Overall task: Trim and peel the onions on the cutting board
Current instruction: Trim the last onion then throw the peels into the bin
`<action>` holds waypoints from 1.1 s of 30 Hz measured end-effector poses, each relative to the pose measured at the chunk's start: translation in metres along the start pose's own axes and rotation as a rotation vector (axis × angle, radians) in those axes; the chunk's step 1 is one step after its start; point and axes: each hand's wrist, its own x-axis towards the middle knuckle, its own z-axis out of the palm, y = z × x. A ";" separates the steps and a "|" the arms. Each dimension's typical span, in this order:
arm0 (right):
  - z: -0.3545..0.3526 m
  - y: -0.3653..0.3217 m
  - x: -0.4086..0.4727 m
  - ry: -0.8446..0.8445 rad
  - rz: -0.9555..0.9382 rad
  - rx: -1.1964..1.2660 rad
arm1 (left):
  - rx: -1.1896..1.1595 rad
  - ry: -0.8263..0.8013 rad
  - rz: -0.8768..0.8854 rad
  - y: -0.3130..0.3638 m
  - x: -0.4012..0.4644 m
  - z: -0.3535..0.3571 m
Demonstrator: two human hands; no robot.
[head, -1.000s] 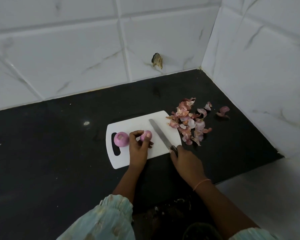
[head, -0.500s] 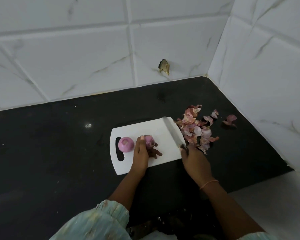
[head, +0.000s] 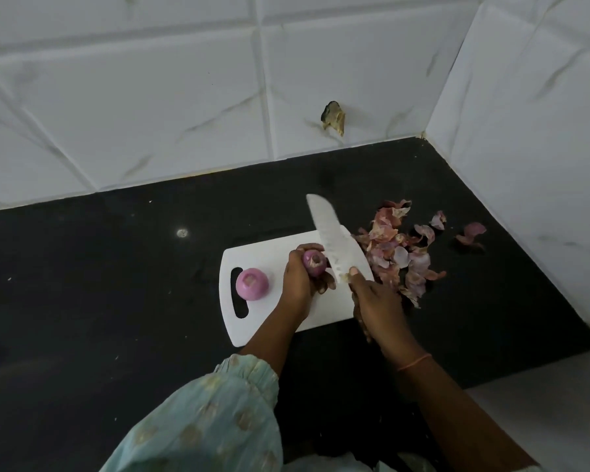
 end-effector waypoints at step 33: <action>-0.042 0.015 0.017 0.257 -0.100 -0.573 | 0.615 -0.019 0.546 -0.033 0.001 -0.026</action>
